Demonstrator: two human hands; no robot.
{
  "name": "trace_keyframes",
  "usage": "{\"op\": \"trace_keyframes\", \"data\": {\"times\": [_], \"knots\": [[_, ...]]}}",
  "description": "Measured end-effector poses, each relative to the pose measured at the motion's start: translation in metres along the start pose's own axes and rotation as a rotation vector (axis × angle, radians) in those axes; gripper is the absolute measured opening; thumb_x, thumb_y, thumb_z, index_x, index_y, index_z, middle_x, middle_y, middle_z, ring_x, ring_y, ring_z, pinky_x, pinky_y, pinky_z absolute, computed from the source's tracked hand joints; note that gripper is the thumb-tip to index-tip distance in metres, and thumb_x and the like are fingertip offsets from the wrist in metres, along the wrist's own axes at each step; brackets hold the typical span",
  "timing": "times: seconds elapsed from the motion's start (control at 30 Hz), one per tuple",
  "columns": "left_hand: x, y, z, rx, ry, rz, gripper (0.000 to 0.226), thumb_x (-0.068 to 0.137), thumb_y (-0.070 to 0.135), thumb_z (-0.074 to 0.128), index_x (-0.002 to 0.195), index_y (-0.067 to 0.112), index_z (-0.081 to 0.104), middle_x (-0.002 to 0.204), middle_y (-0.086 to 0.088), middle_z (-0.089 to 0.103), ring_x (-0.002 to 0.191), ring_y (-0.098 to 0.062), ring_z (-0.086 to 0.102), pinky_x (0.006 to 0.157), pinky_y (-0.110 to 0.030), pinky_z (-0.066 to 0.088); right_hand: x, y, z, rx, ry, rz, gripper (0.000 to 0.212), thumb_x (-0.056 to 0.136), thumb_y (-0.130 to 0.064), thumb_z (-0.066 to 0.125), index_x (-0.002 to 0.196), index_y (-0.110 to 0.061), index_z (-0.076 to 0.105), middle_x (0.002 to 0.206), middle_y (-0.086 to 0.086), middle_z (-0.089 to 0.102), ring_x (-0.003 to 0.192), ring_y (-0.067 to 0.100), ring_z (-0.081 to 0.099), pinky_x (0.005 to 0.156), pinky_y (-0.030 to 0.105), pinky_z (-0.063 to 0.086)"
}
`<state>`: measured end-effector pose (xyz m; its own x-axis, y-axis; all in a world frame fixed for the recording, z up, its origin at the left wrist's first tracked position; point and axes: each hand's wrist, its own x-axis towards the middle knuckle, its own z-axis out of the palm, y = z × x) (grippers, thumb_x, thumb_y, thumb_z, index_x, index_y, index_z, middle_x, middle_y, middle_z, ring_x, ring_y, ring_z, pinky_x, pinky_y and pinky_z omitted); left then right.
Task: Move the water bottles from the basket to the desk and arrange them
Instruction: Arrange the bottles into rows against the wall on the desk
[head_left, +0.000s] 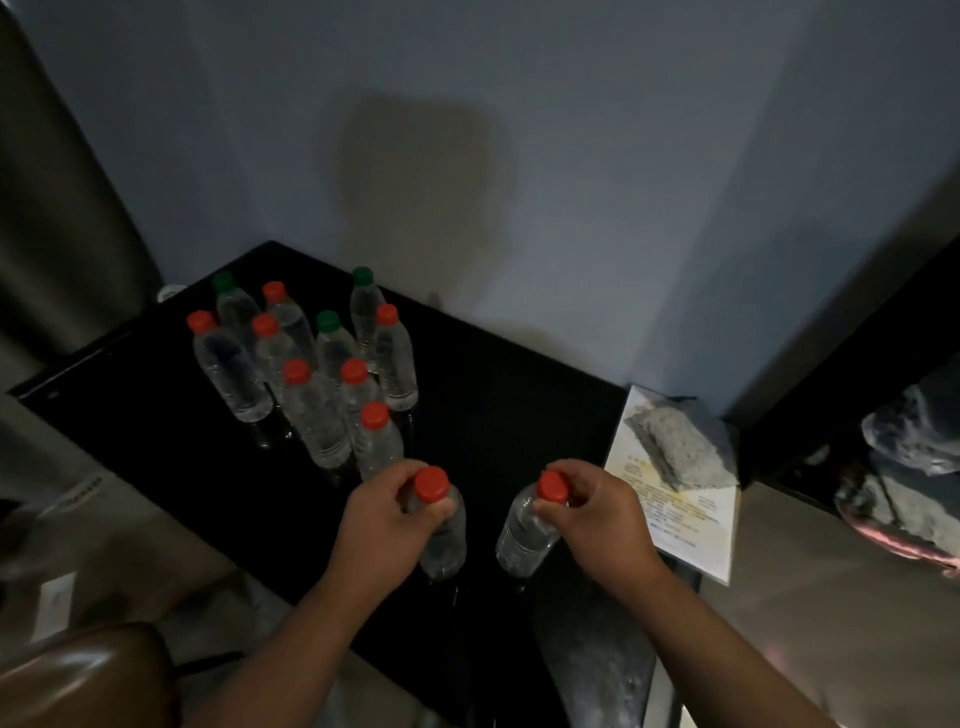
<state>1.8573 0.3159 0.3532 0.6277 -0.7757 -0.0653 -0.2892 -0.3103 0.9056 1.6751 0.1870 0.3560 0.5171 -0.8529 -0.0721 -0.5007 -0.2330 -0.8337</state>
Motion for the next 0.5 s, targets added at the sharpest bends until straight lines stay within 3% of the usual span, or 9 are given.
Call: {"op": "trace_keyframes", "data": {"times": [0.2,0.4,0.5], "knots": [[0.043,0.006,0.042,-0.021,-0.002,0.005,0.025,0.075,0.011,0.076,0.082,0.032,0.062,0.082,0.008,0.066,0.078,0.002,0.061,0.07,-0.015,0.045,0.039,0.025,-0.001,-0.031,0.07,0.081,0.038,0.076,-0.025,0.081,0.11,-0.033,0.065,0.096,-0.018,0.066,0.09,-0.002,0.061,0.077,0.012,0.045],[0.07,-0.005,0.065,0.006,-0.029,0.01,0.024,0.075,0.015,0.077,0.085,0.031,0.063,0.083,0.01,0.066,0.08,-0.003,0.063,0.077,-0.031,0.054,0.057,0.038,0.001,-0.007,0.105,0.137,0.038,0.074,-0.026,0.081,0.109,-0.031,0.066,0.093,-0.017,0.066,0.088,-0.003,0.061,0.071,0.008,0.042],[0.076,-0.014,0.07,0.01,-0.045,0.028,0.026,0.075,0.015,0.077,0.084,0.034,0.062,0.084,0.012,0.065,0.081,-0.003,0.063,0.077,-0.031,0.054,0.06,0.04,0.002,-0.027,0.099,0.124,0.038,0.074,-0.027,0.082,0.109,-0.031,0.066,0.093,-0.017,0.066,0.088,-0.004,0.06,0.072,0.007,0.042]]}}
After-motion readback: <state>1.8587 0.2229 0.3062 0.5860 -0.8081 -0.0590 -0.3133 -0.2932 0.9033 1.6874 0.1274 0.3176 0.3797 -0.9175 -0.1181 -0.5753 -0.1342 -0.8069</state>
